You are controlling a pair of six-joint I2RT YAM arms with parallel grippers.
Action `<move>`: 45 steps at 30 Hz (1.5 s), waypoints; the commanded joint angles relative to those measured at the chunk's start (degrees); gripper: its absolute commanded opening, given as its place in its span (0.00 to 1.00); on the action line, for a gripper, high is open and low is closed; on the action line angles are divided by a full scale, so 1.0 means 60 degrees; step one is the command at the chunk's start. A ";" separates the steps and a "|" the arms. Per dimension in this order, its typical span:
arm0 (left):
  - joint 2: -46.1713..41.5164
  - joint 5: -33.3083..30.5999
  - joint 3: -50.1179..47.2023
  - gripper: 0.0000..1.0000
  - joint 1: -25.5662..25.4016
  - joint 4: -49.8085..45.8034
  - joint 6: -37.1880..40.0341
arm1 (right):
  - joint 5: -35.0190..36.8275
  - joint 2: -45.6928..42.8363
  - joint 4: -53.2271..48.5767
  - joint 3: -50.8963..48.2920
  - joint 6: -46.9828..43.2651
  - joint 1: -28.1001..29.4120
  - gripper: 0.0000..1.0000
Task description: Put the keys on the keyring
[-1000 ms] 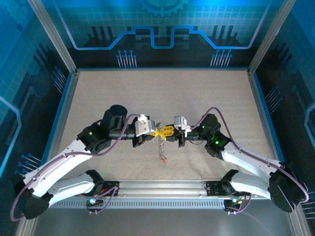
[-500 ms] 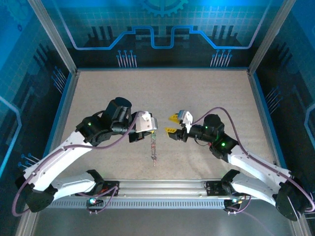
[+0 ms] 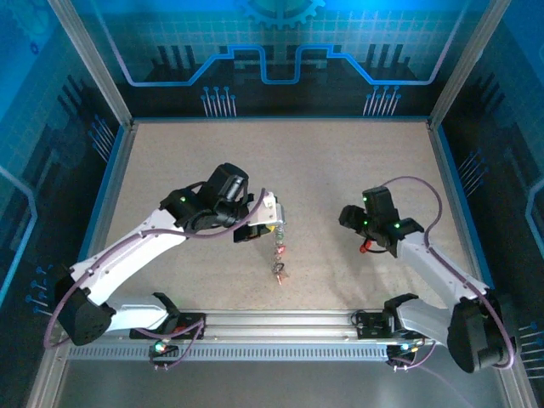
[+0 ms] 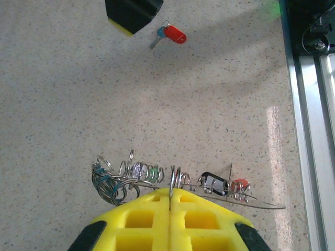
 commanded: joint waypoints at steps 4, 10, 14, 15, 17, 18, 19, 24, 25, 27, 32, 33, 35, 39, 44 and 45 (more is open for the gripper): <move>0.0434 0.0859 0.0458 0.00 0.0257 0.0510 0.0536 | -0.1182 0.0832 -0.1605 0.0125 0.0478 -0.1475 0.51; 0.0761 0.0920 0.0511 0.00 0.0249 0.0478 0.0686 | -0.1742 0.1105 -0.1381 -0.0257 0.0732 -0.2334 0.39; 0.0773 0.0968 0.0402 0.00 0.0252 0.0716 0.0507 | -0.2250 0.1507 -0.0893 -0.0325 0.0644 -0.3023 0.37; 0.0787 0.1043 0.0380 0.00 0.0253 0.0758 0.0484 | -0.2411 0.1600 -0.0790 -0.0336 0.0620 -0.3135 0.36; 0.0855 0.1099 0.0480 0.00 0.0249 0.0692 0.0439 | -0.2657 0.1669 -0.0525 -0.0472 0.0658 -0.3299 0.36; 0.0900 0.1127 0.0554 0.00 0.0252 0.0607 0.0415 | -0.2774 0.1682 -0.0310 -0.0581 0.0664 -0.3380 0.35; 0.0921 0.1110 0.0597 0.00 0.0251 0.0550 0.0374 | -0.2868 0.1737 -0.0177 -0.0617 0.0700 -0.3452 0.34; 0.0961 0.1149 0.0543 0.00 0.0249 0.0706 0.0245 | -0.2948 0.1829 -0.0059 -0.0748 0.0730 -0.3611 0.30; 0.0992 0.1189 0.0590 0.00 0.0249 0.0672 0.0236 | -0.2884 0.1799 0.0025 -0.0824 0.0738 -0.3611 0.26; 0.1018 0.1209 0.0585 0.00 0.0257 0.0664 0.0205 | -0.2985 0.1868 0.0290 -0.0924 0.0687 -0.3654 0.11; 0.1045 0.1254 0.0529 0.00 0.0256 0.0813 0.0073 | -0.3403 0.1969 0.0730 -0.1024 0.0363 -0.3669 0.00; 0.1040 0.1249 0.0541 0.00 0.0259 0.0812 0.0060 | -0.3441 0.1885 0.0827 -0.1031 0.0209 -0.3665 0.00; 0.1012 0.1226 0.0488 0.00 0.0252 0.0809 0.0029 | -0.3386 0.1590 0.0851 -0.1044 -0.0168 -0.3624 0.00; 0.0996 0.1048 0.0538 0.00 0.0250 0.0605 0.0014 | -0.3049 0.0291 0.0569 -0.0925 -0.1267 -0.3066 0.00; 0.0881 0.0650 0.0453 0.00 0.0287 0.0500 -0.0227 | -0.3303 -0.1052 0.1072 -0.0950 -0.2469 -0.1517 0.00; 0.0853 0.0584 0.0464 0.00 0.0311 0.0505 -0.0384 | -0.3334 -0.1238 0.1139 -0.0905 -0.2635 -0.1168 0.00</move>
